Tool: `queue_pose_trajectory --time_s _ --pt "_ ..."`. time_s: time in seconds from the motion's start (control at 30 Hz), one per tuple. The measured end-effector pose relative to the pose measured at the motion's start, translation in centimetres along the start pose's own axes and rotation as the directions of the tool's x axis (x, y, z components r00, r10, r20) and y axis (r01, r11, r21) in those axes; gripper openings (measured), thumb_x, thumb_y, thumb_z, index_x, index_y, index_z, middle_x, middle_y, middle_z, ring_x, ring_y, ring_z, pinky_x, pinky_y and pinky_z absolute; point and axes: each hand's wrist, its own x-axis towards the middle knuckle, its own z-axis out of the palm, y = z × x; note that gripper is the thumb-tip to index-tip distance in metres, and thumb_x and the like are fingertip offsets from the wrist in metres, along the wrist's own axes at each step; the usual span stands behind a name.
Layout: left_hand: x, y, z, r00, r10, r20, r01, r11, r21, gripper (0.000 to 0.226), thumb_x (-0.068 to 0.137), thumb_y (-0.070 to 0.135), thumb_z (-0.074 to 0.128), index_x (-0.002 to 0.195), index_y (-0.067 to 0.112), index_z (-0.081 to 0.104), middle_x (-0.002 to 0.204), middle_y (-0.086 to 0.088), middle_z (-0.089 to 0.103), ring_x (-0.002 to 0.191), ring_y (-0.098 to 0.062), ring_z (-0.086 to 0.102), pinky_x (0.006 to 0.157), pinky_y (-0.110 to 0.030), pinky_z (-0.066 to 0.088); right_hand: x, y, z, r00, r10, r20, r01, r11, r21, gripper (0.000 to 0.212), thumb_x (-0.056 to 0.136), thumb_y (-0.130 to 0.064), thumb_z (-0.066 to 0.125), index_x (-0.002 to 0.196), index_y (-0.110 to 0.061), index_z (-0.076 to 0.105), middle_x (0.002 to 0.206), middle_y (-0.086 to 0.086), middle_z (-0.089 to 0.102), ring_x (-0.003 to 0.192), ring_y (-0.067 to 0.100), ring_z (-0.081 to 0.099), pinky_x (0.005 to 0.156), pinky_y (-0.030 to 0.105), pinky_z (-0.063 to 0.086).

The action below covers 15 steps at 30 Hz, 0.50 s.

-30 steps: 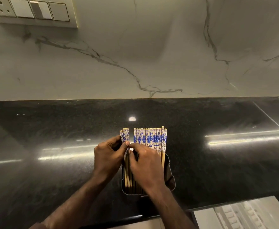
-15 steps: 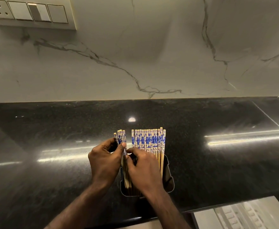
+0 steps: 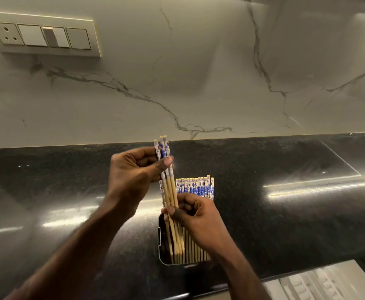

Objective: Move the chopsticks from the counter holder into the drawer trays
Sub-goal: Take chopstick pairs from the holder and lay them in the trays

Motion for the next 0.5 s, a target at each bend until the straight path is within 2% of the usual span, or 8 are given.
queue_pose_trajectory --time_s 0.17,0.37,0.5 --pt "0.8 3.5 0.7 0.993 -0.016 0.116 0.022 0.998 -0.056 0.031 0.063 0.016 0.075 0.092 0.011 0.07 0.088 -0.011 0.076 0.08 -0.025 0.074 0.064 -0.028 0.06 -1.5 -0.9 -1.0 0.997 -0.003 0.08 -0.009 0.99 0.144 0.02 0.09 -0.013 0.064 0.11 -0.009 0.068 0.101 0.012 0.075 0.093 0.027 0.072 0.087 0.04 0.056" --pt "-0.2 3.1 2.0 0.933 -0.132 0.334 0.17 0.982 -0.086 0.043 0.067 0.019 0.072 0.106 0.004 0.067 0.096 -0.015 0.075 0.088 -0.028 0.074 0.069 -0.03 0.059 -4.4 -1.3 -1.6 1.0 0.016 0.007 -0.018 0.975 0.221 0.014 0.089 -0.008 0.066 0.101 -0.008 0.073 0.093 0.016 0.075 0.082 0.026 0.071 0.078 0.037 0.057" --pt "-1.7 2.1 3.6 0.891 -0.172 0.421 0.222 0.972 -0.073 0.034 0.075 0.017 0.068 0.107 0.004 0.068 0.098 -0.016 0.074 0.091 -0.03 0.073 0.073 -0.034 0.059 -7.5 -1.1 -2.9 0.996 0.073 -0.057 -0.057 0.968 0.244 0.014 0.089 -0.005 0.065 0.099 -0.008 0.074 0.091 0.014 0.075 0.081 0.021 0.072 0.073 0.028 0.057"
